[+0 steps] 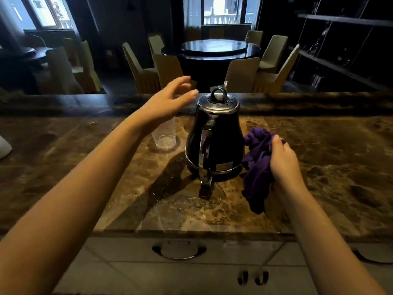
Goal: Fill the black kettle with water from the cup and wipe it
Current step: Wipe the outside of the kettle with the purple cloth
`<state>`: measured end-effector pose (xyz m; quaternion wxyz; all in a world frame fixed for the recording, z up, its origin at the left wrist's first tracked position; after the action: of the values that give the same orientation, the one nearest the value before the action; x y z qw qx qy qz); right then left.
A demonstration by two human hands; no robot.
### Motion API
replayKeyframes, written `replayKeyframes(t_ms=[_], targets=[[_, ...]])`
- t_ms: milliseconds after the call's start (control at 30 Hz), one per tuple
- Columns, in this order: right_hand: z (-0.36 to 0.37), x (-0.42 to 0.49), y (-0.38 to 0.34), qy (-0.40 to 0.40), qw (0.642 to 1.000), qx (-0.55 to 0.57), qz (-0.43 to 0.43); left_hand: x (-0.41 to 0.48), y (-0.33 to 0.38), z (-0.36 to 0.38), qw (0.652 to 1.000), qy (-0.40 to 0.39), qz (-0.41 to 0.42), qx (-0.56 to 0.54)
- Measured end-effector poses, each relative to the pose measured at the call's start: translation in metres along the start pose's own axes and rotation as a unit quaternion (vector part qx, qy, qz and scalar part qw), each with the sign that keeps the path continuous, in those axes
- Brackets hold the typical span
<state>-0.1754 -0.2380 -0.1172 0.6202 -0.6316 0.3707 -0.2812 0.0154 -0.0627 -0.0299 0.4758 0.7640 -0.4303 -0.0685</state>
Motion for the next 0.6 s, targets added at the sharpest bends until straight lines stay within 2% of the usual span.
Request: replayKeyframes(t_ms=[100, 200, 333, 467, 533, 600], targets=[[0.012, -0.017, 0.002, -0.037, 0.998, 0.041, 0.013, 0.028, 0.002, 0.025, 0.993, -0.117, -0.007, 0.020], [0.014, -0.025, 0.005, -0.055, 0.997, 0.050, 0.016, 0.041, 0.004, 0.044, 0.990, -0.136, -0.012, -0.017], [0.014, -0.036, -0.005, -0.075, 0.996, 0.038, -0.014, 0.042, 0.005, 0.054, 0.993, -0.075, -0.017, -0.093], [0.037, -0.057, -0.023, -0.096, 0.989, -0.004, -0.112, 0.038, 0.013, 0.062, 0.999, 0.035, -0.004, -0.022], [0.052, -0.069, -0.027, -0.054, 0.978, -0.059, -0.195, 0.038, 0.018, 0.069, 0.995, 0.078, 0.009, 0.062], [0.062, -0.080, -0.025, 0.022, 0.954, -0.128, -0.270, 0.038, 0.021, 0.071, 0.988, 0.107, -0.001, 0.112]])
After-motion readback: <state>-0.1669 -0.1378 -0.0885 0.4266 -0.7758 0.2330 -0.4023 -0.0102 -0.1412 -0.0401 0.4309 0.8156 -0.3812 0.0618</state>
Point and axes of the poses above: each hand's wrist, its own x-axis towards the middle knuckle, its own z-axis out of the palm, y = z × x, the point moved 5 cm from there along x, towards the middle knuckle, and after that the axes turned 5 degrees about z, right-handed, at the moved point
